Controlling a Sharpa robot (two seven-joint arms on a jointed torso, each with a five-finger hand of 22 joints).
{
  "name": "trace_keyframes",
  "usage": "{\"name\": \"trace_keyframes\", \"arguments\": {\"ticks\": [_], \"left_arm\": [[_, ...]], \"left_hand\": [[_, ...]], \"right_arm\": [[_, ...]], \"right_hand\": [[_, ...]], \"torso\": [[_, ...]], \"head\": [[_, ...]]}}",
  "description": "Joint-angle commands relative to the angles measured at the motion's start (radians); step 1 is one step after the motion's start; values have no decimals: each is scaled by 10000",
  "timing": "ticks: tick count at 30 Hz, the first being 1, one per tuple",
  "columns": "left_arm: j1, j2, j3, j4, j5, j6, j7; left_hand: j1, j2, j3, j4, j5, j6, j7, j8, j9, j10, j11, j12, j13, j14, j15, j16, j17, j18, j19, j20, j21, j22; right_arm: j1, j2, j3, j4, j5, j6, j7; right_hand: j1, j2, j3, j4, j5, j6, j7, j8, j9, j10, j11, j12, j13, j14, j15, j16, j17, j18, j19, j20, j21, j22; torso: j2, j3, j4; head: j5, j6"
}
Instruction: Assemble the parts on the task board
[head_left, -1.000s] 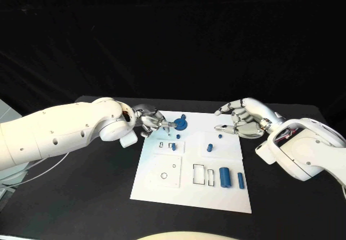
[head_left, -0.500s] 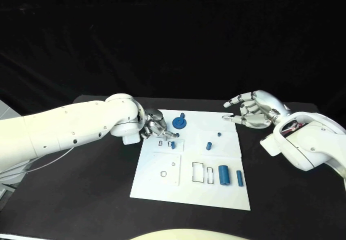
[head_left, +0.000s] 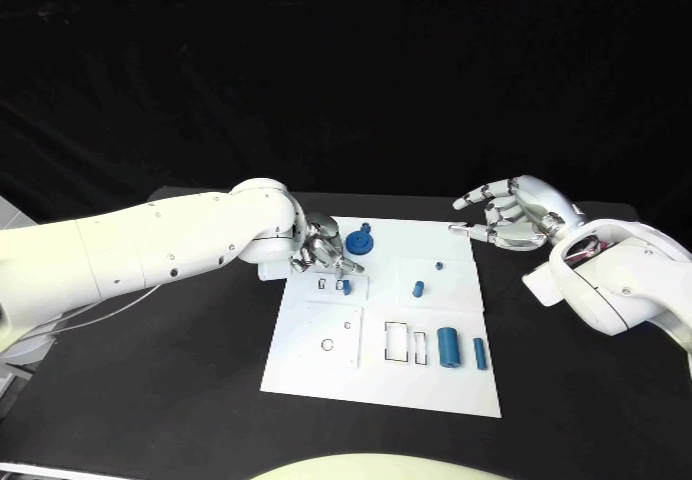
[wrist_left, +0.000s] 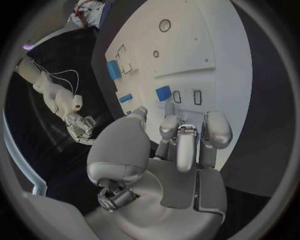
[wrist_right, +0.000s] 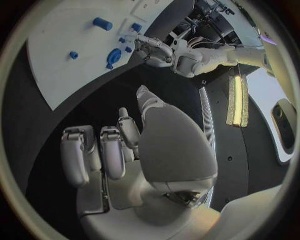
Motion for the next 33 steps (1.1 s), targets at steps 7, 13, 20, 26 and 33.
{"name": "trace_keyframes", "arguments": {"ticks": [7,13,20,26,33], "left_arm": [[46,182,-21,-71,-437,812,-151],[45,202,-27,-56,-704,913,-177],[42,253,-35,-70,-721,1020,-193],[38,309,-84,-148,-700,1157,-212],[36,351,-128,-256,-680,1318,-236]], "left_hand": [[-22,80,-68,-9,36,-70,-23,61,26,-109,3,-46,-37,755,-35,-55,1762,-162,-37,17,39,8],[-41,102,-77,-8,22,-72,-22,64,49,-110,4,-46,-29,756,-34,-54,1768,-164,-36,19,43,17],[-4,117,-74,-26,20,-66,-31,78,88,-107,0,-41,-13,763,-34,-44,1791,-167,-31,22,51,34],[176,153,-31,-32,55,-85,-40,86,182,-127,-9,-55,-20,767,-40,-37,1809,-168,-34,23,63,54],[546,342,185,-39,86,-120,-54,66,353,-149,-23,-71,-9,766,-50,-36,1817,-163,-62,18,67,51]], "right_arm": [[1,62,2,-116,47,-17,121],[1,66,1,-138,47,-3,116],[-1,87,0,-164,22,25,105],[-3,104,-1,-184,4,44,88],[-4,126,-2,-198,-5,50,69]], "right_hand": [[24,57,3,55,42,98,3,19,-6,-65,-9,-21,-9,883,51,-38,2088,-12,819,49,-41,2297],[27,68,3,65,42,103,1,23,-7,-39,-11,4,14,885,49,-35,2093,-15,825,48,-29,2306],[33,80,4,75,42,110,-2,29,-8,-30,-14,11,18,885,47,-35,2094,-14,823,47,-32,2304],[33,80,4,75,42,110,-2,29,-8,-30,-14,11,18,885,47,-35,2094,-14,823,47,-32,2304],[51,90,7,77,43,115,-5,34,-10,-33,-17,7,11,883,45,-39,2087,-12,820,45,-39,2299]], "torso": [[4,-6,0],[-11,-6,10],[-5,-1,4],[-6,-4,10],[-19,5,12]], "head": [[33,-83],[13,-108],[-13,-119],[-36,-139],[-54,-157]]}}
